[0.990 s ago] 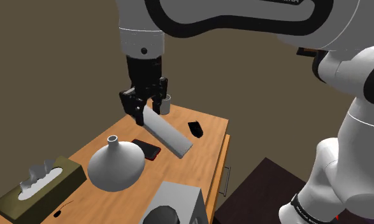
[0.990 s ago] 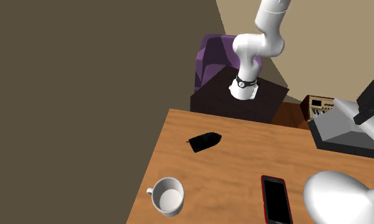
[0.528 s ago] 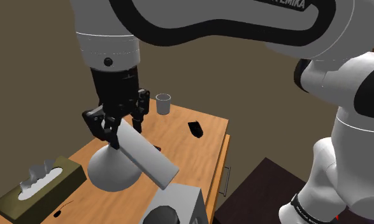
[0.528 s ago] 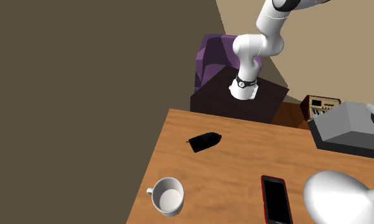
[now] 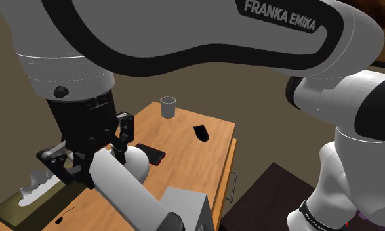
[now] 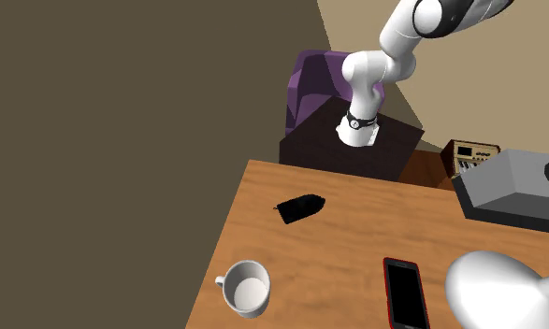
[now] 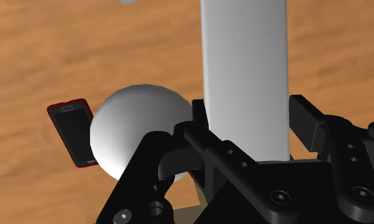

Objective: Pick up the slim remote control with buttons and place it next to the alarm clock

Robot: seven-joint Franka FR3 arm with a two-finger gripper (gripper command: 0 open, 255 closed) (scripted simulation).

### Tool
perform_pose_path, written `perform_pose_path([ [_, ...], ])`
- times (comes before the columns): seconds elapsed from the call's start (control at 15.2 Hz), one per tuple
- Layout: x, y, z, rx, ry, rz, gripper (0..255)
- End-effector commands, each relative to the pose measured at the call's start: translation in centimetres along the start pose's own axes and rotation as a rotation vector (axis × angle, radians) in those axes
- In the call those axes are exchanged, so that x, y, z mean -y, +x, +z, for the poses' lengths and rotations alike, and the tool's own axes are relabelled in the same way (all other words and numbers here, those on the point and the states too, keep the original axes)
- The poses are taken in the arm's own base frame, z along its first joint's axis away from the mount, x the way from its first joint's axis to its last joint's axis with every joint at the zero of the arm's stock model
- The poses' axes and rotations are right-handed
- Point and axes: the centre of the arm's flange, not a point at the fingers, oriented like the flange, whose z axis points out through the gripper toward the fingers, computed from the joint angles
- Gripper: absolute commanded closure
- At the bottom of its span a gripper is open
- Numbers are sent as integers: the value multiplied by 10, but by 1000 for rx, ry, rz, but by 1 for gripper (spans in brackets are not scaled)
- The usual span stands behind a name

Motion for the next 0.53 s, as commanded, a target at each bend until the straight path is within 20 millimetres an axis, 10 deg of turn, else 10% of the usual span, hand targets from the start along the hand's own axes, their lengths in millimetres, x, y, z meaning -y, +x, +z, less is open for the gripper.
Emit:
perform_pose_path([
  [0.0,2,0,9,-1,0,1,255],
  [0.46,2,0,46,-1,0,1,255],
])
